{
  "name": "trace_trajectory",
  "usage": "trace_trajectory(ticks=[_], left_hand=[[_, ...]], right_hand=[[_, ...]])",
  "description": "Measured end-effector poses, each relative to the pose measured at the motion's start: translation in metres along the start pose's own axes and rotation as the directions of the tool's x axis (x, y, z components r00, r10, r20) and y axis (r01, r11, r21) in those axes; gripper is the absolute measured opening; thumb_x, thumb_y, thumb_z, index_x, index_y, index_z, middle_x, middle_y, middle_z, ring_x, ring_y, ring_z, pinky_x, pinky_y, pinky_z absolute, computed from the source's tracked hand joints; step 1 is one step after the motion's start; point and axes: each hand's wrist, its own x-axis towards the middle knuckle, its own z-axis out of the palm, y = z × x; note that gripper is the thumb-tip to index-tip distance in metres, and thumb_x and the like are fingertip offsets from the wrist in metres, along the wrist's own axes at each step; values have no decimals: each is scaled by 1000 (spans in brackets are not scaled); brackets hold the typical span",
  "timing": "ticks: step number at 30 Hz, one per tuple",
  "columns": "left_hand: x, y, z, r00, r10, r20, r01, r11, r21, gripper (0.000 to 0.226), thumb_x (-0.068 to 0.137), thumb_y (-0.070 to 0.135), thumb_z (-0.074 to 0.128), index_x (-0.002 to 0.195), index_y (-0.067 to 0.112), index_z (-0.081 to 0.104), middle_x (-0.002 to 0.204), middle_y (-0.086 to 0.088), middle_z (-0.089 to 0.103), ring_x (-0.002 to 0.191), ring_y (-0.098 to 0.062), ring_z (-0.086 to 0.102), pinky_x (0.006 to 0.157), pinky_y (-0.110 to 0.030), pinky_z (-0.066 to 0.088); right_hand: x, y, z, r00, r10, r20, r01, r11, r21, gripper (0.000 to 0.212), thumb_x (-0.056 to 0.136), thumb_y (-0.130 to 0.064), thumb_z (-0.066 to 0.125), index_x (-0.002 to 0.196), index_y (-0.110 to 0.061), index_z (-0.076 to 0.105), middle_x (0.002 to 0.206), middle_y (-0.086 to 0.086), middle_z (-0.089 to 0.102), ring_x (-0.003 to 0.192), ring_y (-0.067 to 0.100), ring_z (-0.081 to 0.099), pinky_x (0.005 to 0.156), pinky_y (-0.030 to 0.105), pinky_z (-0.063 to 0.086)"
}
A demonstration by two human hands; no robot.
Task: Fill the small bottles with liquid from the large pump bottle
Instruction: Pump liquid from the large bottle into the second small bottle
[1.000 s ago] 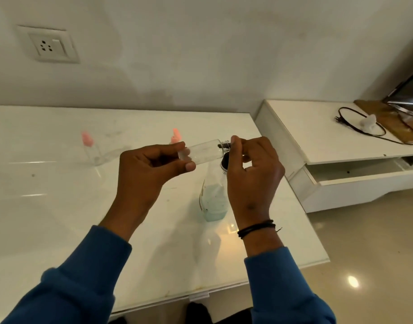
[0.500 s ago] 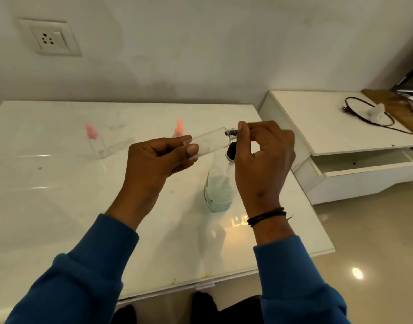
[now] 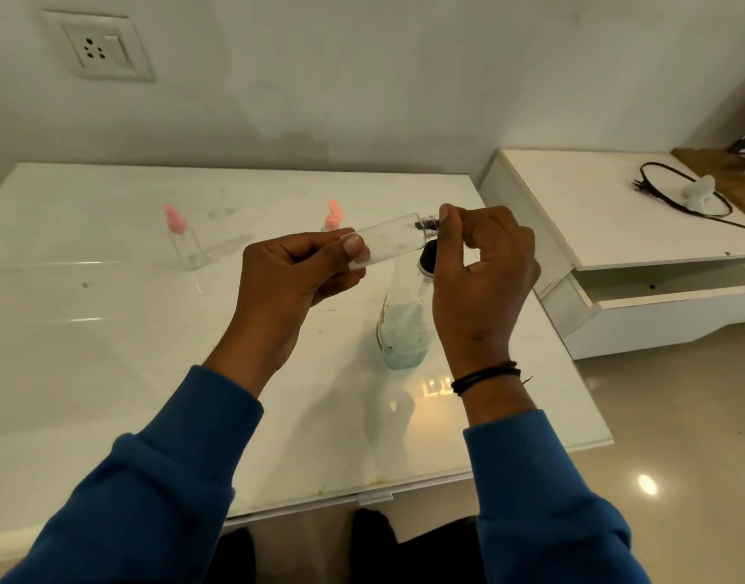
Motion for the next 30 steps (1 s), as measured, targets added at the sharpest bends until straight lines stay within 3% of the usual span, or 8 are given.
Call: trace_trajectory(ticks=[5,10,15,20,30], left_hand=[[-2,1,1,1000,-9,-1,9,1000,4,39,77,30,76,107,6,77,100,-11,79,90,-30,76,79,-27,60],[-1,2,1,1000,-4,0,4,1000,13,29,76,31,76,100,16,79,99,-11,79,84,-28,76,75,-27,60],[-2,2,1,1000,-8,3,8,1000,-4,44,73,26,79,113,7,75,99,-12,79,85,-29,77,75,-26,60],[1,0,-1,1000,14,19,-14,1000,-2,46,72,20,80,115,5,74,106,-10,78,95,-29,76,83,-32,61],[1,-3,-1,999,38,21,-38,999,5,49,69,16,82,116,6,74,106,-8,78,100,-29,75,85,-33,61]], right_hand=[[2,1,-3,1000,-3,-9,3,1000,24,19,95,-23,67,80,-13,73,77,-5,68,74,10,53,67,32,43],[3,1,0,1000,-4,4,4,1000,22,21,95,-24,66,77,-15,71,77,-9,65,74,18,56,66,34,43],[0,3,-2,1000,-9,-9,9,998,55,19,94,-21,67,79,-11,72,77,-4,68,72,14,56,66,40,47],[2,2,1,1000,-16,-9,16,1000,14,21,95,-24,66,78,-14,70,77,-13,59,71,14,53,64,39,45],[4,3,1,999,-41,-20,41,999,18,23,95,-22,66,74,-13,68,73,-6,62,67,19,54,62,44,46]])
